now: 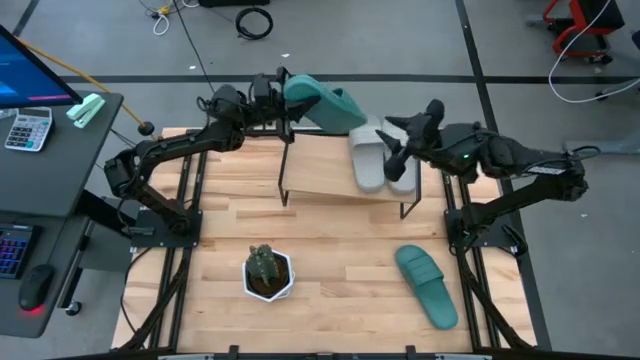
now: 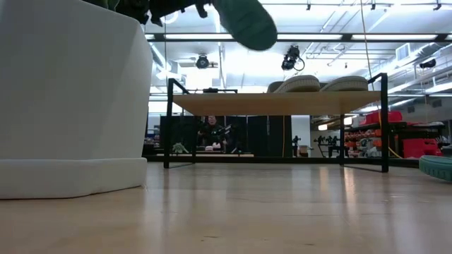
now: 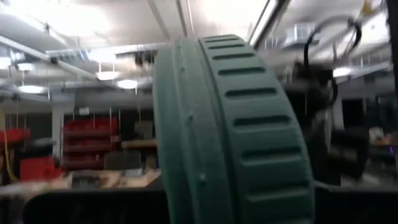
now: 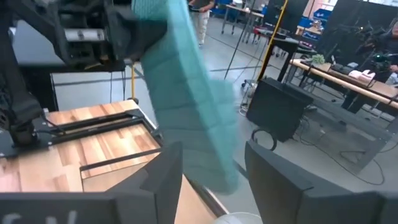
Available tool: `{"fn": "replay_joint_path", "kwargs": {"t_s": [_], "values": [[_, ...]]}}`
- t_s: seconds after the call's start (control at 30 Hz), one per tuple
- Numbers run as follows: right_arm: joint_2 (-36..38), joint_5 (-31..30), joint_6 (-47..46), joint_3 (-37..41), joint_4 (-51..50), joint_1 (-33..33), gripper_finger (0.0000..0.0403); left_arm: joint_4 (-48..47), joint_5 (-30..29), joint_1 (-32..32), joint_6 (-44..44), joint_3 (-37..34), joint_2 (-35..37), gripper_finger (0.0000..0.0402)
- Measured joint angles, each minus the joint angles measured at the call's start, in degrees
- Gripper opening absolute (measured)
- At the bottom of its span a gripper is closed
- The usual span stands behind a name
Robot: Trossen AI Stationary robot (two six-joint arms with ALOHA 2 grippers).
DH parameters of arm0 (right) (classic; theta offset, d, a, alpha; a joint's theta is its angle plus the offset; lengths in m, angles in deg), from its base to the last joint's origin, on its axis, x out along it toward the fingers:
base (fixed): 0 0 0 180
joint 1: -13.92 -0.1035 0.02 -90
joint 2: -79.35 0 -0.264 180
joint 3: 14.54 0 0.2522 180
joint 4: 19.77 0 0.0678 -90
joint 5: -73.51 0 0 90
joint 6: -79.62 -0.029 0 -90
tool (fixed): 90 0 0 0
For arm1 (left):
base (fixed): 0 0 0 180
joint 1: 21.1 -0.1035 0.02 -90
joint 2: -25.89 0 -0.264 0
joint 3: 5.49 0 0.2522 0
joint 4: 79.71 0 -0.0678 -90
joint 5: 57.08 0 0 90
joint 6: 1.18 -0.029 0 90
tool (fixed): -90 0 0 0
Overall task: Pick and place slides into the shelf
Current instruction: Put the left green slide on the shelf
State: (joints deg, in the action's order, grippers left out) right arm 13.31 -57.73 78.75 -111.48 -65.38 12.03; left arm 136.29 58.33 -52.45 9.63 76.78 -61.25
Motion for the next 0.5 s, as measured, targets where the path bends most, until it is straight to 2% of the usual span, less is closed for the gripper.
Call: {"fn": "replay_joint_path", "kwargs": {"t_s": [0.17,0.23,0.37,0.5], "values": [[3.0,-0.4,-4.4,0.0,-3.9,0.6,0.0176,-13.9,0.7,1.9,-13.7,0.0,2.9,0.0065],[3.9,-0.4,-6.3,0.0,-5.7,0.8,0.0176,-16.8,-0.2,3.5,-19.7,0.0,3.8,0.0065],[4.7,-0.5,-8.4,0.0,-7.9,0.8,0.0176,-22.7,-4.7,6.6,-29.1,0.1,6.5,0.0065],[4.7,-0.4,-8.6,0.0,-8.5,0.8,0.0175,-35.1,-14.0,9.9,-40.0,0.0,8.6,0.0065]]}}
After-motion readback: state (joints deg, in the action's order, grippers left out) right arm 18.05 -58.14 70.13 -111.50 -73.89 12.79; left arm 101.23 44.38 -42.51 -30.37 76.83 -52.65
